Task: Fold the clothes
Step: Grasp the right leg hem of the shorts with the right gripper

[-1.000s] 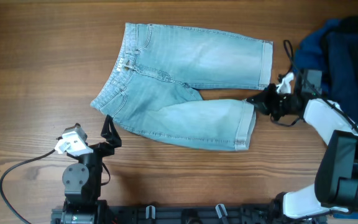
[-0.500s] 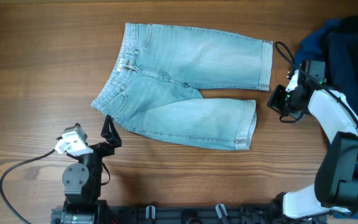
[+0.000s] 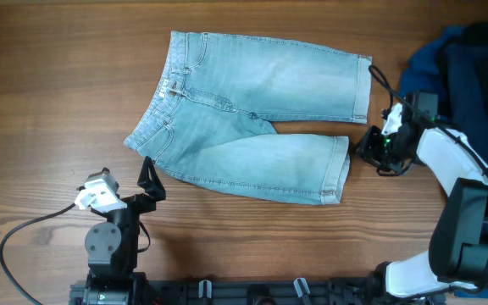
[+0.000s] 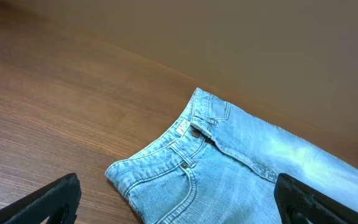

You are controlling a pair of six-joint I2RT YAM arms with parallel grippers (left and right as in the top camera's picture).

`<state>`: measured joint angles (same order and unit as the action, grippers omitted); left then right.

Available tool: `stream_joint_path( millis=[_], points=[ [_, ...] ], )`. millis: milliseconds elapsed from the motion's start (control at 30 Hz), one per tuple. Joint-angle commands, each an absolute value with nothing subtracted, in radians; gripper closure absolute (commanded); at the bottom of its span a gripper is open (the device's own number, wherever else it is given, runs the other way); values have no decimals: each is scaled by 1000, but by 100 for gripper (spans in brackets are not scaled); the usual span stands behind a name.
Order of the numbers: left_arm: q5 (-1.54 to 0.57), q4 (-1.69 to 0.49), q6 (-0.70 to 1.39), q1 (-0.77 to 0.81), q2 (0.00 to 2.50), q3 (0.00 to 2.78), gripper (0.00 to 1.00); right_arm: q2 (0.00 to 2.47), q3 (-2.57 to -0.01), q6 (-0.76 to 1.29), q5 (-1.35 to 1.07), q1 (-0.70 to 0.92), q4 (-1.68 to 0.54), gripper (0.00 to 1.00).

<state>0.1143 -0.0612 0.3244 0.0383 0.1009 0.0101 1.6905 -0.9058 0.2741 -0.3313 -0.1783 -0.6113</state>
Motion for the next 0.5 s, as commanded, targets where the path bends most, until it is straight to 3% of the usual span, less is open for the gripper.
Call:
stream_joint_path(
  millis=[0, 200, 267, 467],
  points=[
    [110, -62, 330, 42, 99, 6, 0, 1696, -852, 317, -382, -177, -563, 63],
    [110, -62, 330, 42, 99, 6, 0, 1696, -757, 375, -524, -177, -418, 66],
    [110, -62, 330, 42, 99, 6, 0, 1696, -757, 393, -541, -177, -408, 81],
    [110, -62, 330, 42, 99, 6, 0, 1696, -757, 361, -504, -177, -404, 96]
  ],
)
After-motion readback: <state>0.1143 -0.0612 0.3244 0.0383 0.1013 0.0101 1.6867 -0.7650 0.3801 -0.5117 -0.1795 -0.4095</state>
